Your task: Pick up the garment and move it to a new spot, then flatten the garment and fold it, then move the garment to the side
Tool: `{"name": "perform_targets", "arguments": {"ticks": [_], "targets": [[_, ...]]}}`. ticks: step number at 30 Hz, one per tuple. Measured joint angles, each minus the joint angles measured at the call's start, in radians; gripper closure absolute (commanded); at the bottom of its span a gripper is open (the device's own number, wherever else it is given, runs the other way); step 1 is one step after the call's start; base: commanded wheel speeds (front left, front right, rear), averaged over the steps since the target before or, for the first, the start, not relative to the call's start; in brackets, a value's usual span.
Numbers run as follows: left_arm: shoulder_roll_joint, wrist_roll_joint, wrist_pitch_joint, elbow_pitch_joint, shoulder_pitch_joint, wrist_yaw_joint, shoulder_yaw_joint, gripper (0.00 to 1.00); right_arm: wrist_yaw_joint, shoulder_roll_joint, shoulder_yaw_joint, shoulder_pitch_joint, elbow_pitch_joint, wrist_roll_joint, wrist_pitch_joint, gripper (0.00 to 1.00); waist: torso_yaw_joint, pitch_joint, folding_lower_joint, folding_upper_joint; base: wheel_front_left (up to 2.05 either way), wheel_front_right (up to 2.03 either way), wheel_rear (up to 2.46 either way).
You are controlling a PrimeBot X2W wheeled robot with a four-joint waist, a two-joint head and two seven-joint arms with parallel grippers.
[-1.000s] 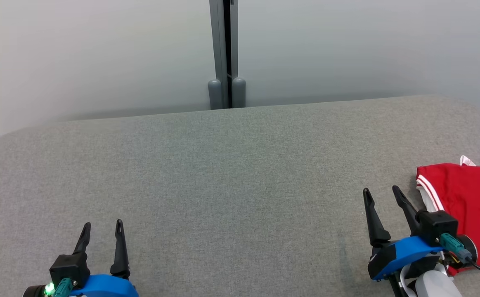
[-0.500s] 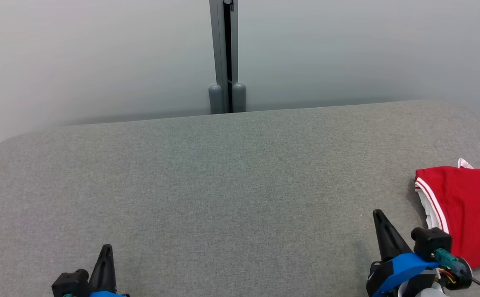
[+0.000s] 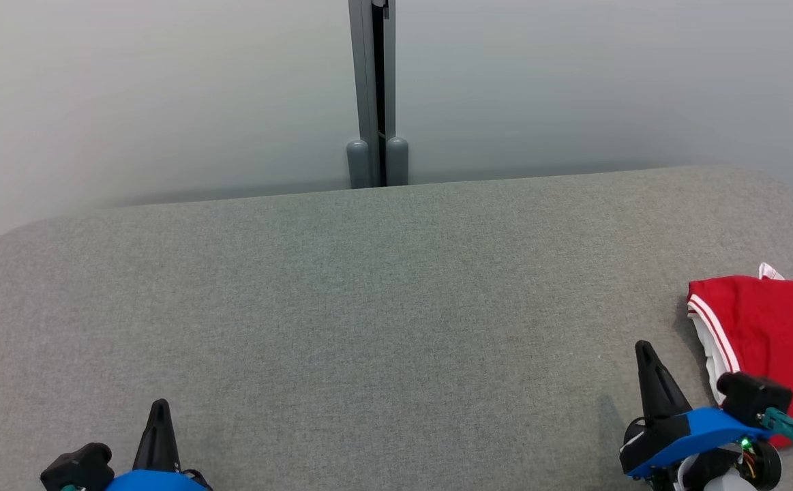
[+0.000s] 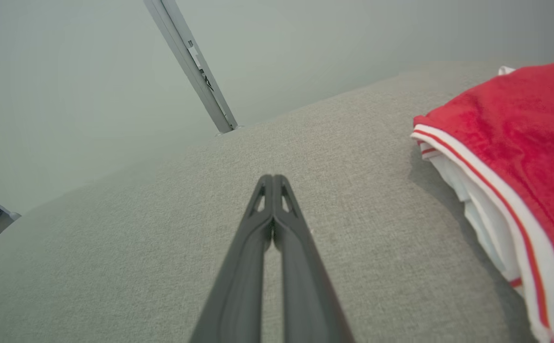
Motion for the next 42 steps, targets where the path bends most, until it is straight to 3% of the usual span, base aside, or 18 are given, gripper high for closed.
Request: {"name": "perform_targets", "arguments": {"ticks": [21,42], "targets": [[0.0,-0.343,0.081,-0.057,-0.023,-0.003,0.004,1.0,0.0,0.0,-0.021,0.014,-0.066,0.343,0.078,1.0,0.008,0.0,0.0,0.0,0.0,0.0,0.0],[0.001,-0.616,0.147,-0.101,-0.043,-0.008,0.01,1.0,0.0,-0.001,-0.04,0.026,-0.118,0.619,0.146,1.0,0.015,0.001,0.0,0.0002,0.0,0.0,0.0]]}}
